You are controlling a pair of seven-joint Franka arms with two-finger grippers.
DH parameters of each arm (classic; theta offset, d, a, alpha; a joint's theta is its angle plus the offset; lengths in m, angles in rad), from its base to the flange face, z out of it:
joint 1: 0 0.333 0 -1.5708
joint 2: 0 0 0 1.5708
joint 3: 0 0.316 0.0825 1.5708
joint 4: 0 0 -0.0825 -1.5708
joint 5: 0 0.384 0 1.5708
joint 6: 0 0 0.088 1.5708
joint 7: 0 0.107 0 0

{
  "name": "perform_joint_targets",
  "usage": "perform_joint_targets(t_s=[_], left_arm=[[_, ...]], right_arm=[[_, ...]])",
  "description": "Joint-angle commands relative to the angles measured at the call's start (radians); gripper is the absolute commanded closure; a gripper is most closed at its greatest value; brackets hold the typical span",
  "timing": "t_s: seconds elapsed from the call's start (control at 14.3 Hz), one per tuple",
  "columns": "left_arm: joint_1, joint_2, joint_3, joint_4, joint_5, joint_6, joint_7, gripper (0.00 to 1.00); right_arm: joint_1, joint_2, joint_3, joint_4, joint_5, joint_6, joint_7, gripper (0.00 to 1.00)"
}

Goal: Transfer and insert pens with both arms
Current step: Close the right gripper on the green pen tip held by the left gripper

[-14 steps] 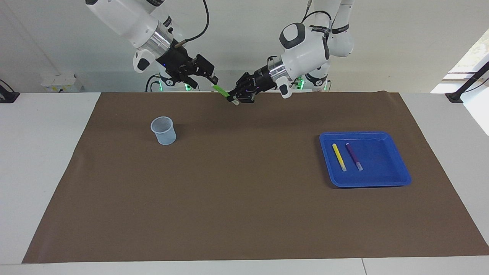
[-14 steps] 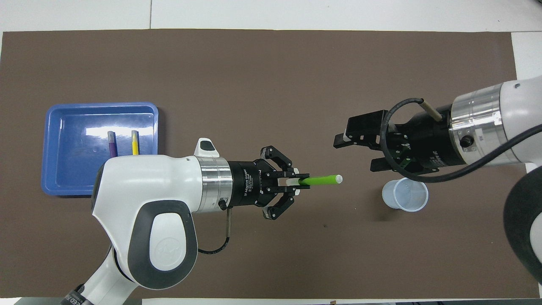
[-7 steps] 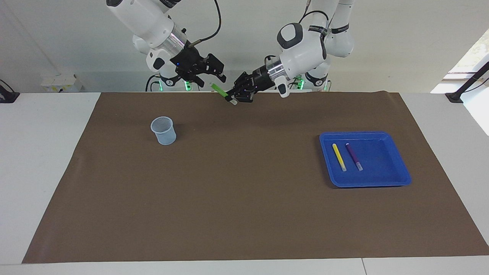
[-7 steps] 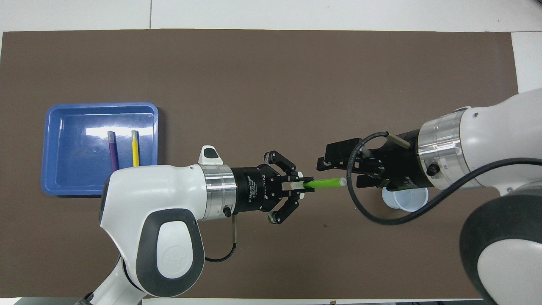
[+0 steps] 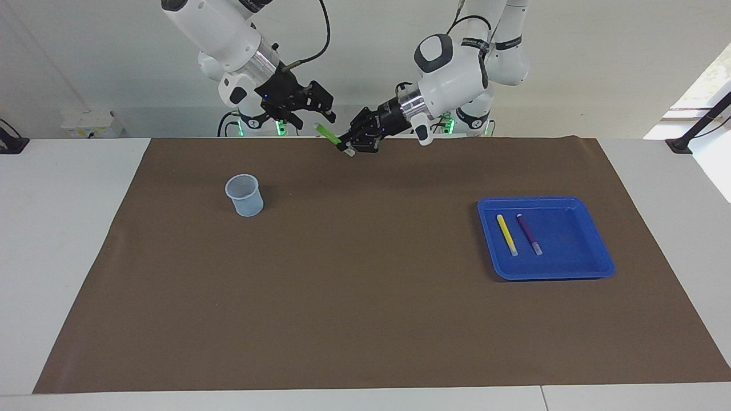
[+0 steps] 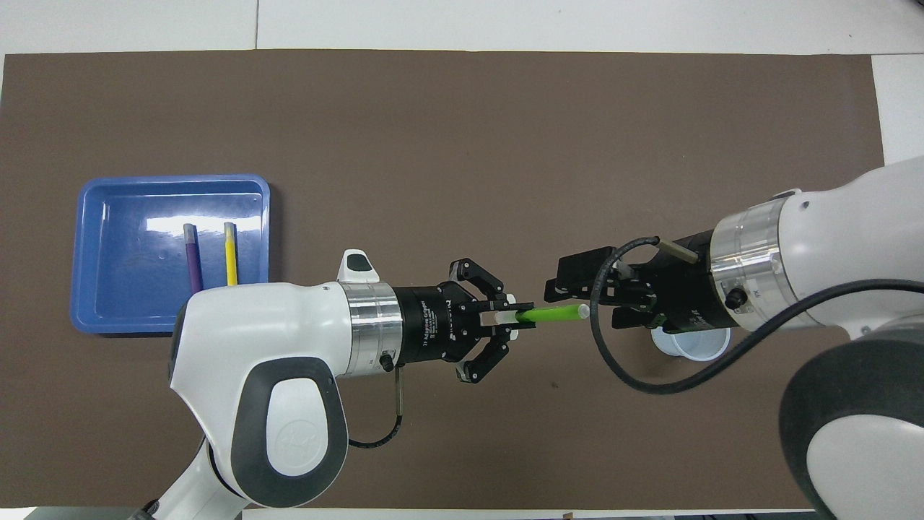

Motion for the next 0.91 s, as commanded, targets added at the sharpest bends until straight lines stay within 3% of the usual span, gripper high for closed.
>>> perform_joint_targets(t_s=[0.0, 0.21, 0.49, 0.84], left_arm=[[-0.019, -0.033, 0.012, -0.036, -0.028, 0.021, 0.023, 1.00], [-0.019, -0.033, 0.012, -0.036, -0.031, 0.023, 0.023, 1.00], [-0.019, -0.033, 0.012, -0.036, -0.031, 0.023, 0.022, 1.00], [-0.019, -0.033, 0.012, -0.036, -0.031, 0.023, 0.022, 1.00]], right_arm=[[0.017, -0.042, -0.001, -0.054, -0.011, 0.014, -0.025, 0.19], [0.016, -0.042, -0.003, -0.054, -0.011, 0.016, -0.027, 0.58], [0.007, -0.040, -0.003, -0.052, -0.009, 0.003, -0.063, 1.00], [-0.007, -0.033, -0.017, -0.039, -0.009, -0.014, -0.097, 1.00]])
